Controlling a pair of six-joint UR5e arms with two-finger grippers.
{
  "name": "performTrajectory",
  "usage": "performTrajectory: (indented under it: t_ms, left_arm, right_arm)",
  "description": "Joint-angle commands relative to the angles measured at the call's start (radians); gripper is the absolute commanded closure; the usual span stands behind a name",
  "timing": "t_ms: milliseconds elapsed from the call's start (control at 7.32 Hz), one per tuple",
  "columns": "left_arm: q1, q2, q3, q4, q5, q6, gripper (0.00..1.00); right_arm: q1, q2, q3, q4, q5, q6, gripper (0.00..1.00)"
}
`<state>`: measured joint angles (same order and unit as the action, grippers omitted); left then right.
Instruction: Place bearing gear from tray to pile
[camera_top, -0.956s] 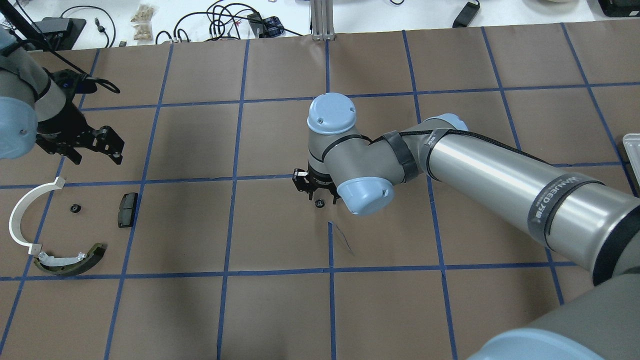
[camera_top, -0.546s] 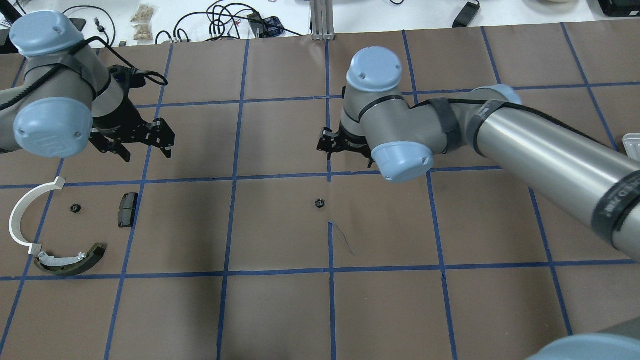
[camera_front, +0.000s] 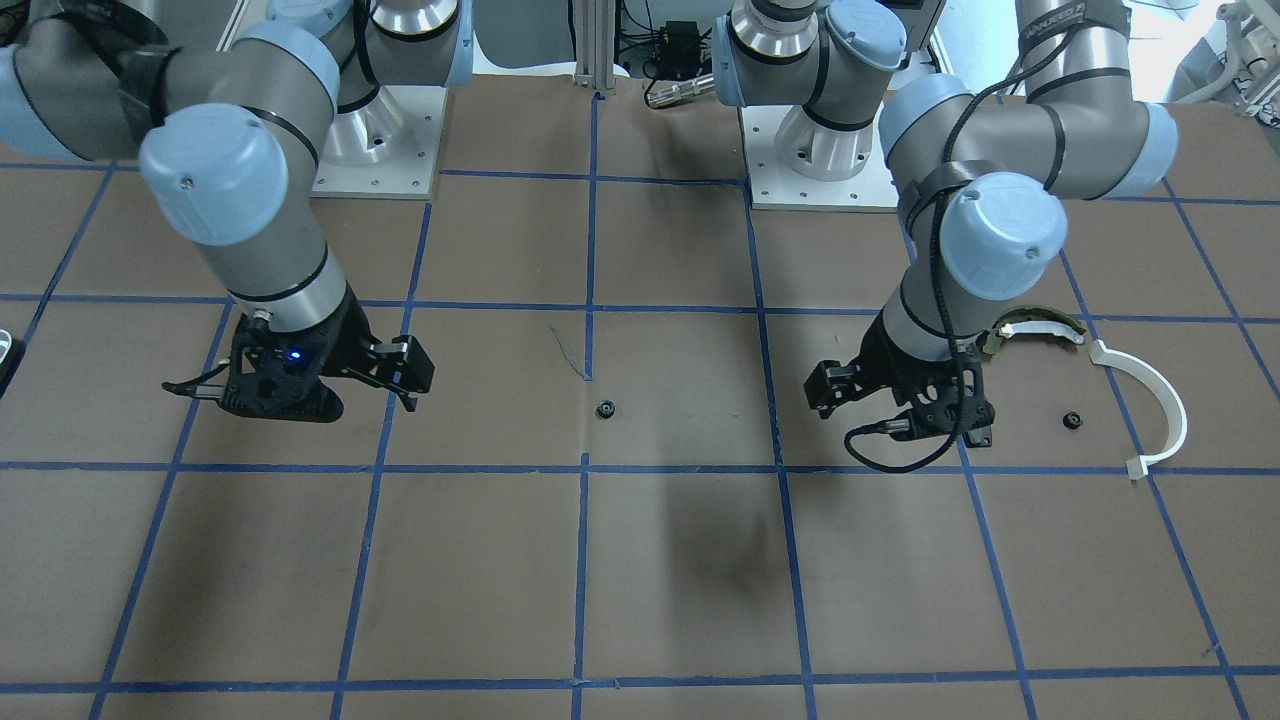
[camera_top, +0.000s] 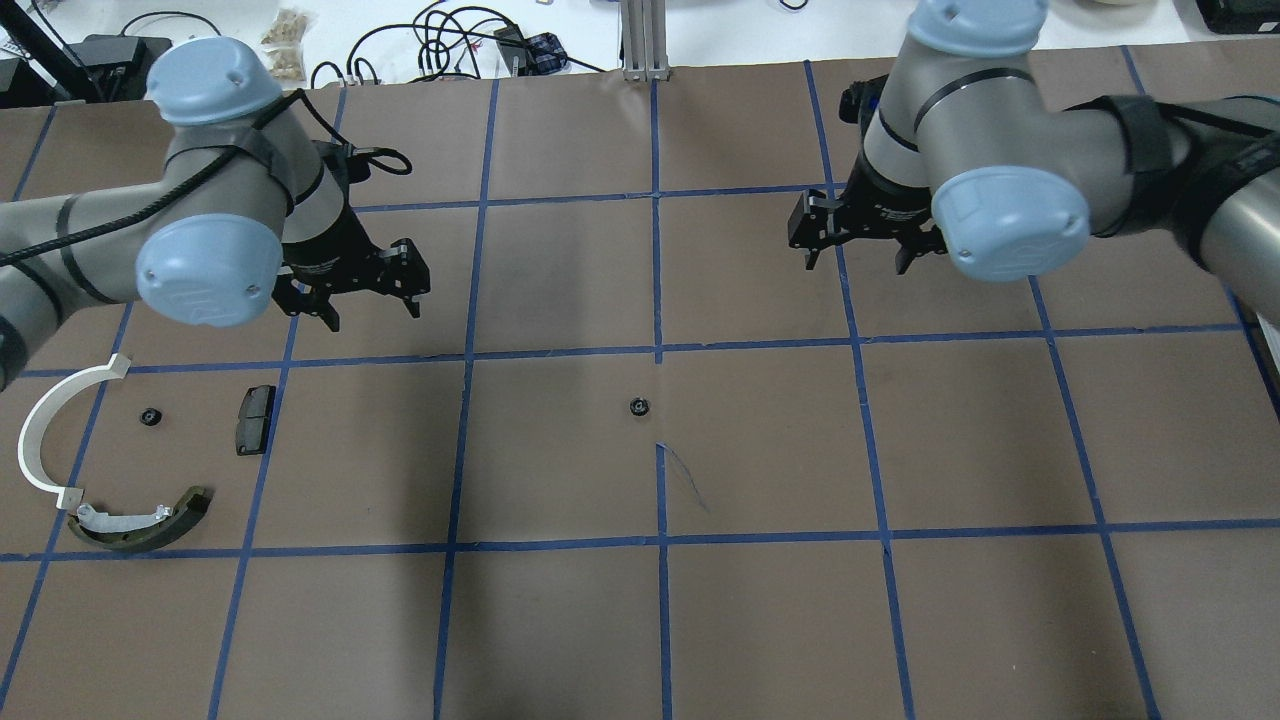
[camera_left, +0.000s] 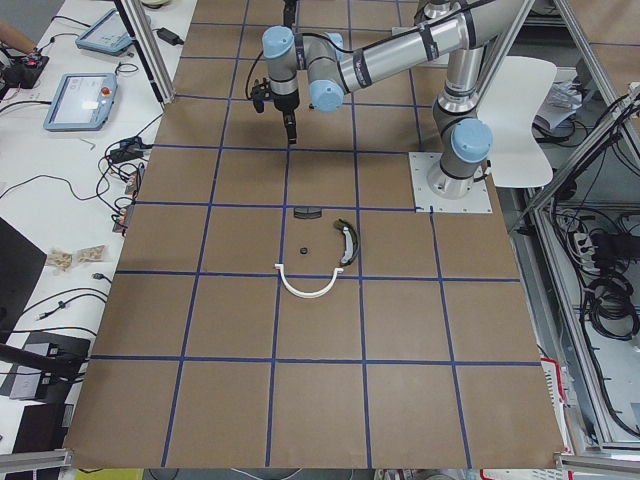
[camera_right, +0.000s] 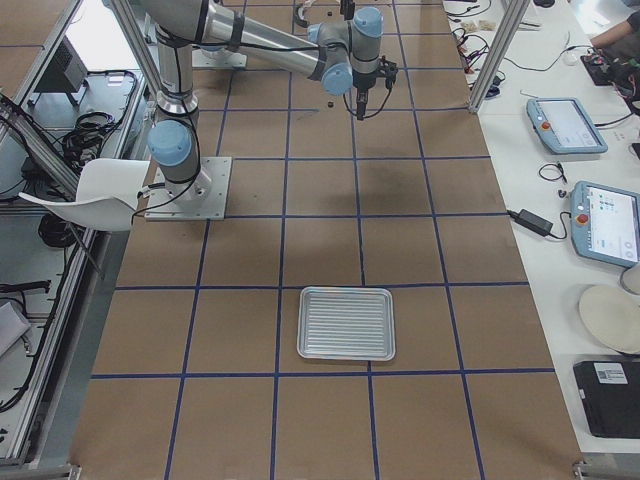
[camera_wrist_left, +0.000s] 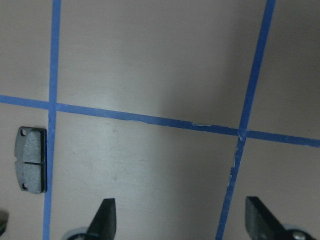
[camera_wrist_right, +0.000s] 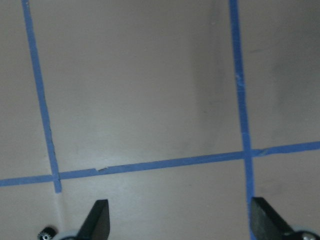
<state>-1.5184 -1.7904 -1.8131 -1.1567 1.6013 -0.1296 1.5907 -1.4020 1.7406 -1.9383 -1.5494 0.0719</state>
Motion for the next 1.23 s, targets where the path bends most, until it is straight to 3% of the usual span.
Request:
performTrajectory:
  t_ms: [0,137,273,546,1093]
  left_arm:
    - [-0.136,-0.082,-0.002,0.105,-0.001,-0.154,0.09]
    - [-0.196,-0.116,0.009,0.2,-0.018,-0.248,0.09]
    - [-0.272,-0.16,0.005,0.21,-0.033,-0.336,0.09]
    - [-0.408,-0.243,0.012,0.326,-0.034,-0.434,0.1]
    - [-0.468,-0.265,-0.025,0.35,-0.034,-0.403,0.13]
  right_arm:
    - [-0.029,-0.127,-0.007,0.149,-0.021,-0.077,0.0]
    - [-0.028,-0.155,-0.042,0.229,-0.023,-0.077,0.0]
    - [-0.031,-0.153,-0.08,0.286,-0.023,-0.078,0.0]
    - [-0.031,-0.132,-0.084,0.289,-0.023,-0.073,0.0]
    - [-0.037,-0.138,-0.084,0.323,-0.052,-0.081,0.0]
